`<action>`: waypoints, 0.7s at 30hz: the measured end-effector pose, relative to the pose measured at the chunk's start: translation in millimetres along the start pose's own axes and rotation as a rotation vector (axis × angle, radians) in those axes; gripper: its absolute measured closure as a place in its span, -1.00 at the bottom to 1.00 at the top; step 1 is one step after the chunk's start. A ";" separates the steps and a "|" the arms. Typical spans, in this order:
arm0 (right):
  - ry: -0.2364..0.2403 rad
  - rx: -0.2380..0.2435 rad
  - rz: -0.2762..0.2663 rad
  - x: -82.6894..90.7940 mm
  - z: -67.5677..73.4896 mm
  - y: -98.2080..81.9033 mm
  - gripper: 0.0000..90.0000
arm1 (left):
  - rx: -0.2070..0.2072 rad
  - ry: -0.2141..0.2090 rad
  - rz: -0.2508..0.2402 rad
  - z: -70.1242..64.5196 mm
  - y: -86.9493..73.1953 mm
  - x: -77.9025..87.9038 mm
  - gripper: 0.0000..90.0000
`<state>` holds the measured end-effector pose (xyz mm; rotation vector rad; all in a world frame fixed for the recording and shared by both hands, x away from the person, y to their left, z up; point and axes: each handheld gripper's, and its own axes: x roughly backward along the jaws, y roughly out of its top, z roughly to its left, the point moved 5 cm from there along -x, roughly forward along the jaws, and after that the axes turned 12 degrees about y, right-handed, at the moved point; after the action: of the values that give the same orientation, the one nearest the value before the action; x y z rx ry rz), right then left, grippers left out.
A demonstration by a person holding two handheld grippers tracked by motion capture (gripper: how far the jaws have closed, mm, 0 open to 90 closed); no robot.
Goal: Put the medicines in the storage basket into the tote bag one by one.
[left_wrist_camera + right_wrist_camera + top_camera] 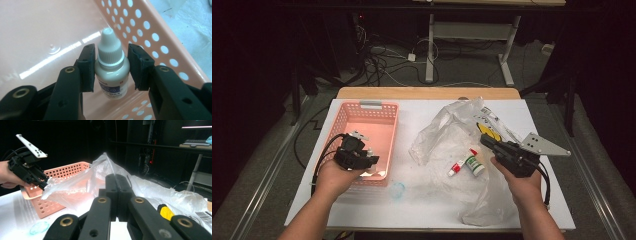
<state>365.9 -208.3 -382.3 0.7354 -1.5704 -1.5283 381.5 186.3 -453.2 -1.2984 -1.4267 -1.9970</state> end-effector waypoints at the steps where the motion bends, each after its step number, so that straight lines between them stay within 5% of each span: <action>1: 0.000 0.000 0.000 0.1 0.0 0.0 1.00 | -0.003 0.004 -0.019 -1.5 -0.5 1.9 0.29; 7: 0.001 -0.003 0.001 -0.3 0.9 0.0 1.00 | 0.029 -0.021 -0.107 -7.1 -3.4 8.1 0.29; 16: 0.004 0.000 -0.001 -0.5 3.6 1.6 1.00 | 0.059 0.010 -0.181 -4.5 -12.0 10.0 0.29; 21: 0.012 0.013 0.003 -2.5 5.0 1.9 1.00 | 0.103 -0.013 -0.230 2.3 -17.0 12.4 0.29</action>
<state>363.1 -203.4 -380.5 0.7470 -1.5731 -1.5105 363.9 198.1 -452.0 -1.1502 -1.7289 -2.0274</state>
